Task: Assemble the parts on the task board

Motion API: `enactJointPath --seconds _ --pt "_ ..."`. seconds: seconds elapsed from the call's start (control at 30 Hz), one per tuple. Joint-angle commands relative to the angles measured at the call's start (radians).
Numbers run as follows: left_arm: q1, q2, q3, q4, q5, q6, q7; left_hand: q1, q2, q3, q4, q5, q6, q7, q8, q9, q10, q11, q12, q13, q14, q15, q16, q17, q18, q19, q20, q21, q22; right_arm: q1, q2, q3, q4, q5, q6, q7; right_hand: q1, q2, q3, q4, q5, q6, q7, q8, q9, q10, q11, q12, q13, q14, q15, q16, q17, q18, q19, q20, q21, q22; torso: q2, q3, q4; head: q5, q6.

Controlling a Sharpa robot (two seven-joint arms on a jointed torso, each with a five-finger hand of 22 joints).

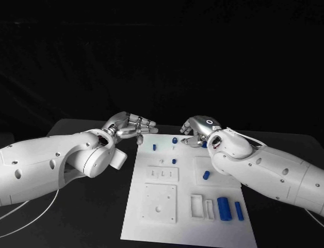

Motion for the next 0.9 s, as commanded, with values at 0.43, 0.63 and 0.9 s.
enactJointPath --seconds 0.43,0.63,0.9 --pt "0.005 -0.005 0.001 -0.02 0.022 0.03 0.018 0.005 0.008 0.003 0.003 0.003 -0.001 -0.003 -0.001 0.0 0.0 0.0 0.001 0.001 0.006 0.003 0.008 -0.001 0.011 -0.003 0.003 0.009 -0.001 0.001 -0.124 0.049 0.047 0.118 0.089 0.02 0.057 0.008 -0.235 0.04 0.149 -0.059 0.018 0.0 0.002 -0.001 -0.064 0.807 0.858 0.003 -0.044 0.11 0.139 -0.039 0.057 -0.035 0.29 0.133 -0.011 0.0159 -0.0252 0.001 0.007" --pt "0.005 -0.003 0.0 -0.028 0.022 0.036 0.017 0.005 0.007 0.003 0.003 0.003 -0.001 -0.004 -0.001 0.0 -0.002 0.0 0.001 0.001 0.006 0.003 0.009 -0.001 0.01 -0.002 0.002 0.01 -0.001 0.0 -0.129 0.051 0.014 0.14 0.139 0.021 0.068 -0.005 -0.298 0.074 0.202 -0.089 0.026 -0.001 0.004 0.086 -0.049 1.096 1.181 0.02 -0.027 0.264 0.446 -0.035 0.058 -0.017 0.46 0.168 -0.008 0.0155 -0.0225 -0.003 0.01" --pt "0.005 0.006 0.0 -0.037 0.023 0.042 0.017 0.005 0.007 0.005 0.002 0.004 -0.002 -0.004 -0.001 0.0 -0.002 0.0 0.001 0.001 0.006 0.002 0.01 0.0 0.01 -0.003 0.002 0.011 -0.001 0.0 -0.109 0.052 -0.027 0.154 0.189 0.022 0.071 -0.006 -0.304 0.082 0.238 -0.102 0.03 0.0 0.004 0.118 -0.046 1.141 1.253 0.035 -0.025 0.274 0.516 -0.036 0.055 -0.014 0.528 0.176 -0.006 0.0135 -0.0187 -0.006 0.006"
